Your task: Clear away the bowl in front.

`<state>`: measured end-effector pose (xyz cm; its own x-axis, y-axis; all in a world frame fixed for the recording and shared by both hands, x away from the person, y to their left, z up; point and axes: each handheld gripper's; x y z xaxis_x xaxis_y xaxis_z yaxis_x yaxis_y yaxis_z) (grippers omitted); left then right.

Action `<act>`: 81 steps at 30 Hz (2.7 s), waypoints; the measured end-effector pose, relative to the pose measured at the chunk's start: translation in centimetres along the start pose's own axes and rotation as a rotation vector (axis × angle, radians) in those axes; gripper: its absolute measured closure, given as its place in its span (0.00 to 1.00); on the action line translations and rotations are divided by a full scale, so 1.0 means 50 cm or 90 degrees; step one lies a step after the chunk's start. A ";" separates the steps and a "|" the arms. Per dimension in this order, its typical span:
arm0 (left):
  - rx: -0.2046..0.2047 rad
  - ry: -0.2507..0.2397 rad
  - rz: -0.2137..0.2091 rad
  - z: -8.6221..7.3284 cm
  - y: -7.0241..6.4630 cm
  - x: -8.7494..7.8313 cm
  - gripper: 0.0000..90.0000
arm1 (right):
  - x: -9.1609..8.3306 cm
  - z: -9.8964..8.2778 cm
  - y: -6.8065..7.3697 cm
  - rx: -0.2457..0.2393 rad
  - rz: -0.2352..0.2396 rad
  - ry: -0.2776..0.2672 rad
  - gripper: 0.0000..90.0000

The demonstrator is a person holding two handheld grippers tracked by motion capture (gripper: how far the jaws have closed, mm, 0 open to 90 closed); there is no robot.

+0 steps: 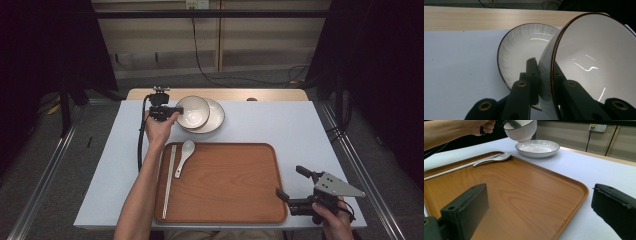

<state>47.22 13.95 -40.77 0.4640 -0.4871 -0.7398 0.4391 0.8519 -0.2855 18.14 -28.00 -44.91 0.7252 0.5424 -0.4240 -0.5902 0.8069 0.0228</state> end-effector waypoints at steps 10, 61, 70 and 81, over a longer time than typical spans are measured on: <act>0.025 0.000 -0.019 -0.017 -0.030 -0.012 0.92 | 0.000 0.000 0.000 0.000 -0.001 -0.001 0.01; 0.145 0.048 -0.107 -0.072 -0.187 0.017 0.92 | 0.000 -0.001 0.003 -0.012 0.000 -0.005 0.01; 0.157 0.057 -0.111 -0.083 -0.223 0.039 0.92 | 0.001 0.000 0.003 -0.015 -0.003 -0.002 0.01; 0.174 0.085 -0.137 -0.083 -0.262 0.073 0.92 | 0.000 -0.001 0.003 -0.015 -0.001 -0.001 0.01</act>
<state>39.97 1.78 -42.26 0.2428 -0.6045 -0.7587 0.7130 0.6415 -0.2830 18.05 -27.86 -44.95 0.7273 0.5412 -0.4220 -0.5966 0.8025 0.0009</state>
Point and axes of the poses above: each handheld gripper's, and its own axes: x roughly forward along the jaws, z roughly out of its top, y roughly to its left, and after that the axes turned 9 degrees about y, right-handed
